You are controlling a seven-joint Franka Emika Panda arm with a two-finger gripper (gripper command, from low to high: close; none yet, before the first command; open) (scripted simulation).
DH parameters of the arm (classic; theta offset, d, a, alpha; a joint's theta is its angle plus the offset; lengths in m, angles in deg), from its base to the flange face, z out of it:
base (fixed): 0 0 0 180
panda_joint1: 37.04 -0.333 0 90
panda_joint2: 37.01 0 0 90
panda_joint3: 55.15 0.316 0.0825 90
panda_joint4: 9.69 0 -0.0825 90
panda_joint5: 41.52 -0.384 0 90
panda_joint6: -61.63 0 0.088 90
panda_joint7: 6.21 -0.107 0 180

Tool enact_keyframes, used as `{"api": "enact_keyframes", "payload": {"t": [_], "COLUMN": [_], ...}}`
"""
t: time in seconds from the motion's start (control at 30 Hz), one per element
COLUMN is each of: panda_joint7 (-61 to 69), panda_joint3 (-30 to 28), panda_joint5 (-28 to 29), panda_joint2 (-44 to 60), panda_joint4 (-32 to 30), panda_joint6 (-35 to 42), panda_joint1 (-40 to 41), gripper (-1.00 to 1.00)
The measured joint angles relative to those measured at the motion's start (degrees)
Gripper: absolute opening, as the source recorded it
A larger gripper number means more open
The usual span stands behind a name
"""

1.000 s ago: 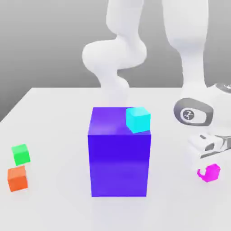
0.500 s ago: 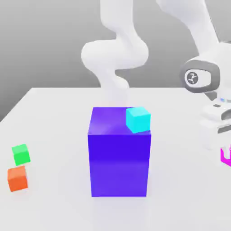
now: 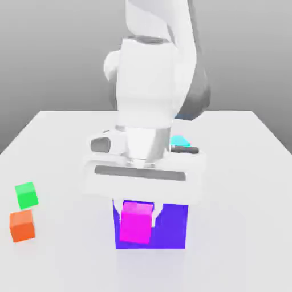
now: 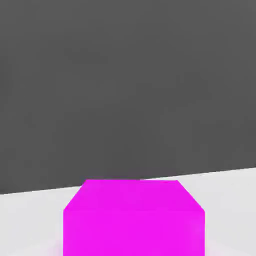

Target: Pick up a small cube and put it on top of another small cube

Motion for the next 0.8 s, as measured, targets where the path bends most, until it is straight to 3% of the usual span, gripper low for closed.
{"api": "enact_keyframes", "payload": {"t": [0.37,0.8], "panda_joint7": [24.37,20.37], "panda_joint3": [-15.99,-17.12], "panda_joint5": [-5.04,3.42], "panda_joint2": [-3.11,4.57], "panda_joint4": [-7.0,-7.5], "panda_joint6": [6.37,4.43], "panda_joint1": [26.7,29.72], "gripper": [-1.0,-1.0]}}
